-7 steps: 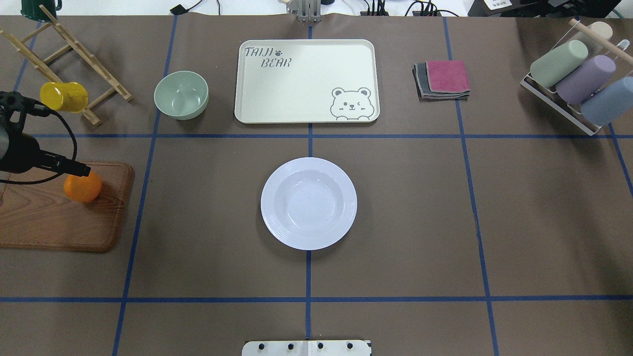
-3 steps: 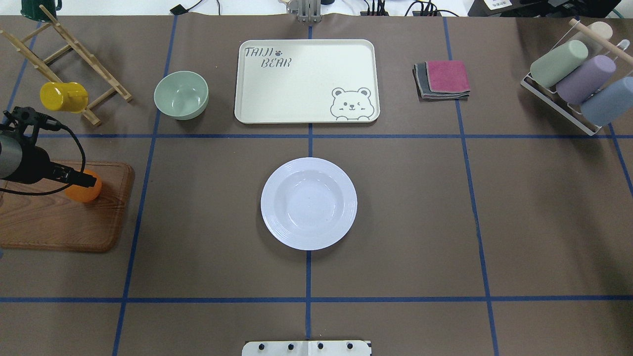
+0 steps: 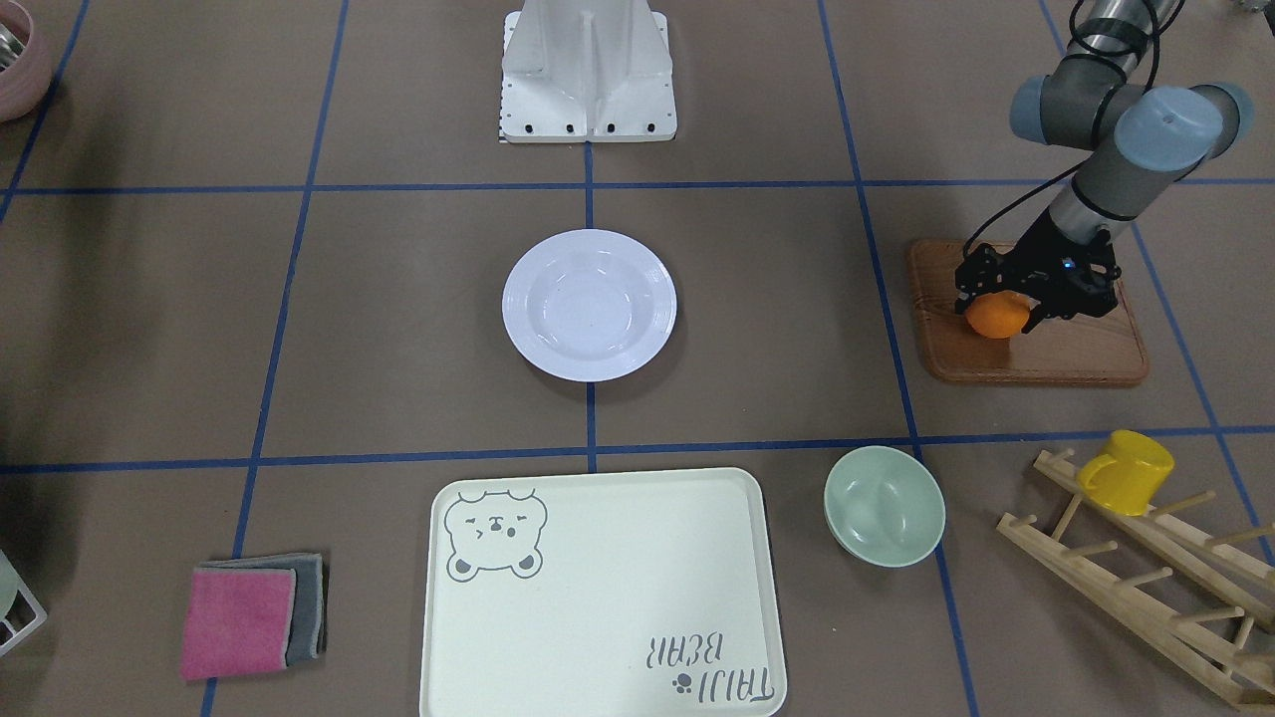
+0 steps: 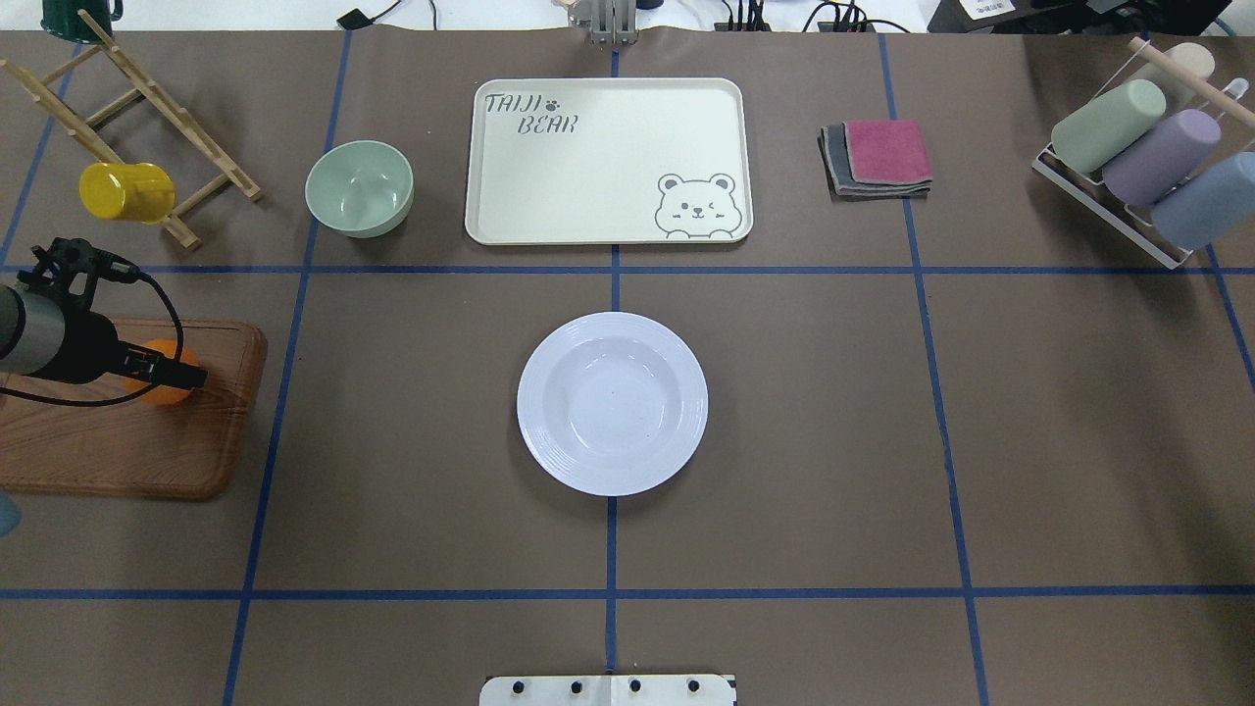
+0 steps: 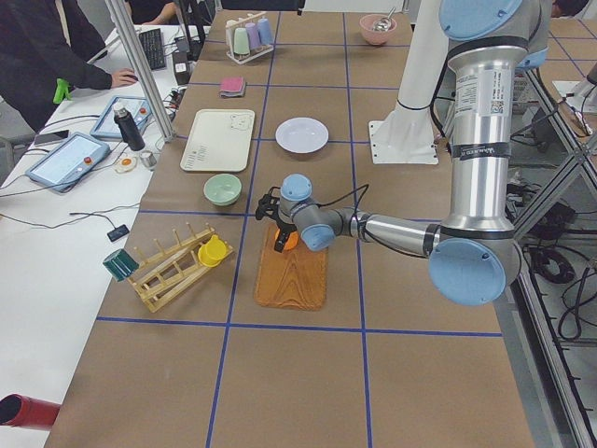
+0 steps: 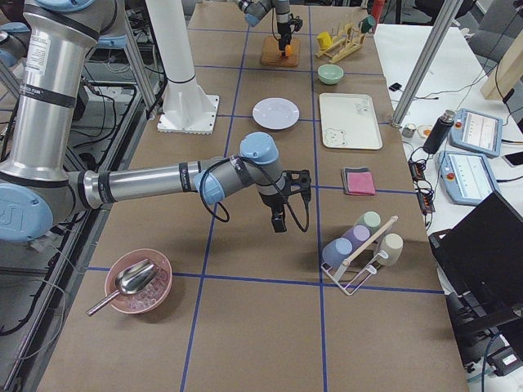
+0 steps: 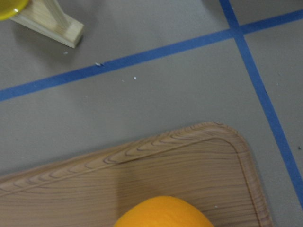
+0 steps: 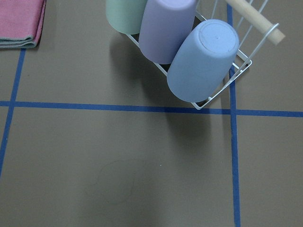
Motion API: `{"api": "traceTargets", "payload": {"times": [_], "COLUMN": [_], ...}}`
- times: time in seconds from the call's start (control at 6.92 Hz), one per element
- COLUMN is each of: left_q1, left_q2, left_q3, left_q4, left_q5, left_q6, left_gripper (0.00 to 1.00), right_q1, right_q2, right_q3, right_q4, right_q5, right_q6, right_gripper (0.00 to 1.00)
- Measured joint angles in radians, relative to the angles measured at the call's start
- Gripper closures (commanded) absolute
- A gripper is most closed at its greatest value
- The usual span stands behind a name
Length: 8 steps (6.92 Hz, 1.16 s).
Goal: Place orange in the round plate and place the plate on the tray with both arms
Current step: 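Carry the orange with the left gripper over the white plate and release it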
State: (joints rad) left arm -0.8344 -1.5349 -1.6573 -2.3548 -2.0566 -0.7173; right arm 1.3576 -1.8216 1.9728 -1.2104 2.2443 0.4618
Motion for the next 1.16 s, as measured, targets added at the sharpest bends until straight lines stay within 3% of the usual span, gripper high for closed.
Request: {"api": "traceTargets", "payload": {"times": [0.29, 0.43, 0.58, 0.87, 1.16], "left_q1": [0.001, 0.001, 0.020, 0.170, 0.314], "left_q2": [-0.002, -0.048, -0.166, -0.460, -0.689], "left_q3": [-0.072, -0.154, -0.217, -0.215, -0.099], "left_q4": [0.033, 0.160, 0.344, 0.633, 0.722], "left_q5": [-0.018, -0.041, -0.029, 0.095, 0.224], "left_q6": [-0.015, -0.051, -0.118, -0.300, -0.495], "left_gripper": [1.00, 1.00, 1.00, 1.00, 1.00], "right_q1": [0.000, 0.000, -0.003, -0.045, -0.169], "right_q2": [0.001, 0.004, 0.009, 0.017, 0.070], "right_q3": [0.002, -0.001, -0.023, -0.066, -0.065], "right_q4": [0.005, 0.044, 0.151, 0.312, 0.339], "right_q5": [0.004, 0.016, 0.040, 0.090, 0.018], "right_q6": [0.001, 0.001, 0.006, 0.074, 0.305], "right_gripper": [0.00, 0.00, 0.00, 0.00, 0.00]}}
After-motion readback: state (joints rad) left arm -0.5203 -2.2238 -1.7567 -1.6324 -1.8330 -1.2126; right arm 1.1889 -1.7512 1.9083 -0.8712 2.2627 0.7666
